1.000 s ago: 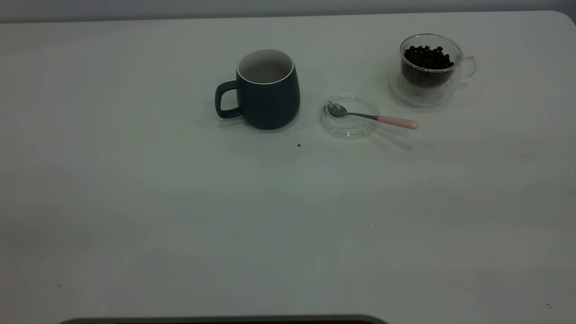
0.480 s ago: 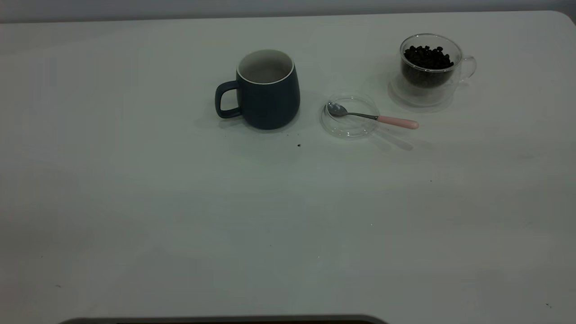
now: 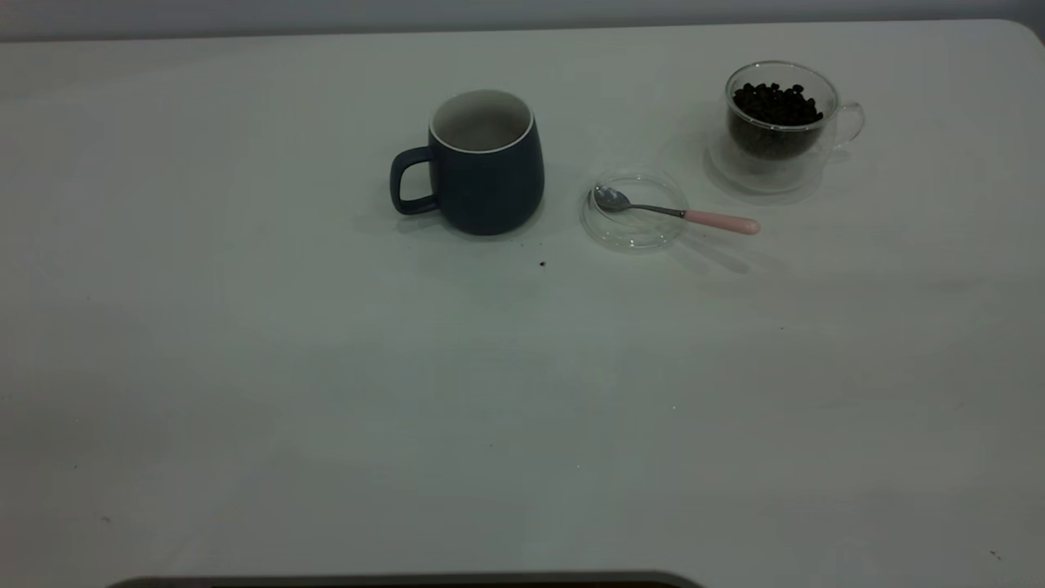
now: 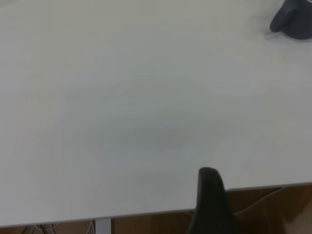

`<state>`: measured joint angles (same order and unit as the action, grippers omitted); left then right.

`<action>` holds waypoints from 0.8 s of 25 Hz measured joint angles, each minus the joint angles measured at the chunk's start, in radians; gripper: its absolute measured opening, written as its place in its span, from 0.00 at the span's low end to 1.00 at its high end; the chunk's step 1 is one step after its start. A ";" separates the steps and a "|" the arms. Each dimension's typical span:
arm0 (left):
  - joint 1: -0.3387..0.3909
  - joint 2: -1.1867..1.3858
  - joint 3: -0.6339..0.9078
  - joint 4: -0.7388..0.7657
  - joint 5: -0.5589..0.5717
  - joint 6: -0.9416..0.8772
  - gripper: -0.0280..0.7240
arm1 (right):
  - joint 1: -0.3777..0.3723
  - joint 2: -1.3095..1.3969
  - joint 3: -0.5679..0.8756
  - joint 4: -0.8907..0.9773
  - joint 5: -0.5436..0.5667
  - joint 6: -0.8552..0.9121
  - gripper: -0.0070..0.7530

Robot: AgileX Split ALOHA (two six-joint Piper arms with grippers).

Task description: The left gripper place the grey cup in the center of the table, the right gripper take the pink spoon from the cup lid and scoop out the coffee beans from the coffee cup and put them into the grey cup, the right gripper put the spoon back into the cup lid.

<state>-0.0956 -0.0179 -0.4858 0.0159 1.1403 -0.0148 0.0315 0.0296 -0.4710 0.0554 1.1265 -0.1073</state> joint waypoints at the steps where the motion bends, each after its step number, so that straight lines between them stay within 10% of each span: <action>1: 0.000 0.000 0.000 0.000 0.000 0.001 0.79 | 0.000 -0.001 0.000 -0.005 0.000 0.005 0.78; 20: 0.000 0.000 0.000 0.000 0.000 0.001 0.79 | 0.000 -0.001 0.000 -0.042 0.000 0.036 0.78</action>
